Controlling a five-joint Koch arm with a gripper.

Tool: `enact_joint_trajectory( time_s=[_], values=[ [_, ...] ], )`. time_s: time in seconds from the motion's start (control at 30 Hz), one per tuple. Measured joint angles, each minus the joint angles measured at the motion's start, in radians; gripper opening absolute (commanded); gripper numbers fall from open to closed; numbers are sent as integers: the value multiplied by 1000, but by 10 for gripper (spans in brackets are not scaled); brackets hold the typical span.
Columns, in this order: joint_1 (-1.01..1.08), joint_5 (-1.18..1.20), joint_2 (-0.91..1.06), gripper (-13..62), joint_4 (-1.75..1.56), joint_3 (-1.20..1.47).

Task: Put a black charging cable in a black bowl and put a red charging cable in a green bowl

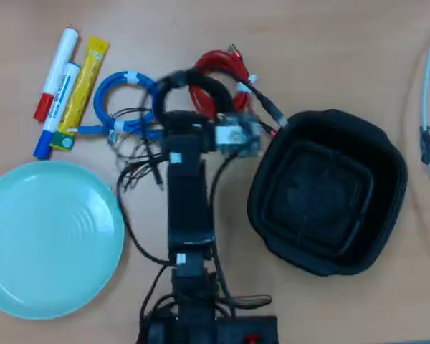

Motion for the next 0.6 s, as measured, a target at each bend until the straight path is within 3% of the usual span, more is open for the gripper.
enact_joint_trajectory(
  time_s=[0.23,0.6],
  values=[
    [354,-103,117,-78,0,155],
    [790,-109,40,-79,-9,172]
  ],
)
